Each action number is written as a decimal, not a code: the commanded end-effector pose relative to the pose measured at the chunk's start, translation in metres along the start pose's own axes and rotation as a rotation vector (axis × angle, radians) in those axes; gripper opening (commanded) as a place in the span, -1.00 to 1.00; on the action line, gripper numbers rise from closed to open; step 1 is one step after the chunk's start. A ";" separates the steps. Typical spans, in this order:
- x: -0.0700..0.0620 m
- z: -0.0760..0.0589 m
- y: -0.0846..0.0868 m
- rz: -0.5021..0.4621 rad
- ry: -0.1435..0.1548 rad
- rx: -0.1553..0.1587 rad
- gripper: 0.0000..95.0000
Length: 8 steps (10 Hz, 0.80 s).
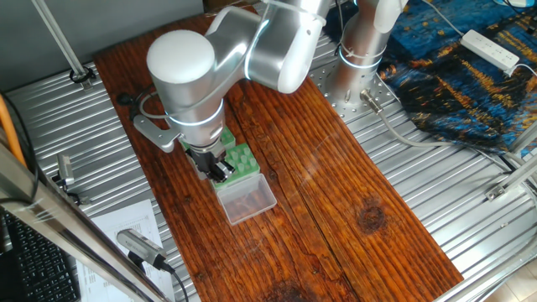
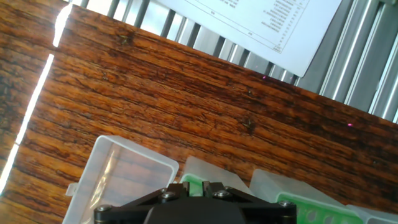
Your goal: Transfer all large pipette tips from one holder to another
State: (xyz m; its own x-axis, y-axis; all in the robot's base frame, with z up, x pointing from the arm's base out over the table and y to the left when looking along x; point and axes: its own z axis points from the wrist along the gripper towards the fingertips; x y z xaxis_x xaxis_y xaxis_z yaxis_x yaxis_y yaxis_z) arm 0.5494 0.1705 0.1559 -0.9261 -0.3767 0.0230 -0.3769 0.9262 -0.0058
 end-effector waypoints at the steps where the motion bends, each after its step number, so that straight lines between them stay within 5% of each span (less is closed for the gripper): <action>1: 0.001 -0.003 0.000 -0.003 0.000 -0.001 -1.00; 8: 0.004 -0.018 0.000 -0.029 0.013 -0.001 -1.00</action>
State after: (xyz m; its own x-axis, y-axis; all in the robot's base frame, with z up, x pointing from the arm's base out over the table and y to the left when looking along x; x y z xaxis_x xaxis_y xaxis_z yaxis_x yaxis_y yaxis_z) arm 0.5462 0.1691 0.1743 -0.9143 -0.4035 0.0358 -0.4038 0.9148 -0.0032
